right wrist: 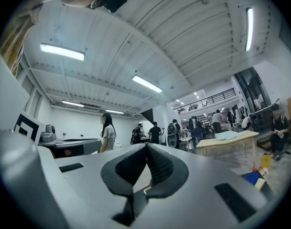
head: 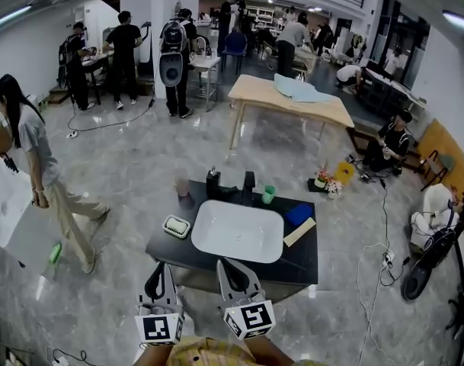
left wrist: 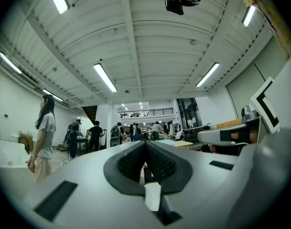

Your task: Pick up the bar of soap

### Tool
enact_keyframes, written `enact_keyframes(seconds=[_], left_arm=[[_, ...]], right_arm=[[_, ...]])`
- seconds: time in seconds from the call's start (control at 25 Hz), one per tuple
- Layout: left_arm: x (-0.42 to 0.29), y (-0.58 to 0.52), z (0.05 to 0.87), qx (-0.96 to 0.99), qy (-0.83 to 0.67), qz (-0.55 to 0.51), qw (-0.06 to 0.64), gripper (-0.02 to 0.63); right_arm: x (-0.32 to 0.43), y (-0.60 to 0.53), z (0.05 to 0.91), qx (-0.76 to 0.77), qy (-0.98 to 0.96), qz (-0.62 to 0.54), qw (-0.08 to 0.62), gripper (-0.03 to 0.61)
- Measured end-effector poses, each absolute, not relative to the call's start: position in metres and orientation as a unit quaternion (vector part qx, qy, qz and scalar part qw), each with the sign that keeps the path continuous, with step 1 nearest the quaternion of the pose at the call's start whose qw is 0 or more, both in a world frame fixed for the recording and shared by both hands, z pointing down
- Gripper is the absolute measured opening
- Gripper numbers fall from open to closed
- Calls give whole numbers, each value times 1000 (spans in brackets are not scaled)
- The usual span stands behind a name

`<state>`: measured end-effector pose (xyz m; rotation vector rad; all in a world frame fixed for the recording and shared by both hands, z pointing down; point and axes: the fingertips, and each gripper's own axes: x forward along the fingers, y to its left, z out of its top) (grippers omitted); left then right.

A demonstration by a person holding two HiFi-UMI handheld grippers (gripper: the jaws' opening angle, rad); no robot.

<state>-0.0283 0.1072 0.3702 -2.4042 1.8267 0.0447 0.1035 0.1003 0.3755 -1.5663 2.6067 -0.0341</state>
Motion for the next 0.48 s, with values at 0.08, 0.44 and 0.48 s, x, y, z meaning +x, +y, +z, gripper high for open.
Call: enact_keyframes(seconds=[0.08, 0.44, 0.48], left_arm=[[-35, 90, 373, -796, 603, 15, 57, 11], [-76, 15, 379, -800, 599, 3, 41, 11], [-81, 5, 378, -802, 596, 1, 43, 11]], right_arm=[[93, 83, 379, -513, 857, -13, 47, 20], [44, 5, 387, -514, 857, -27, 23, 20], [38, -5, 385, -515, 856, -26, 23, 20]])
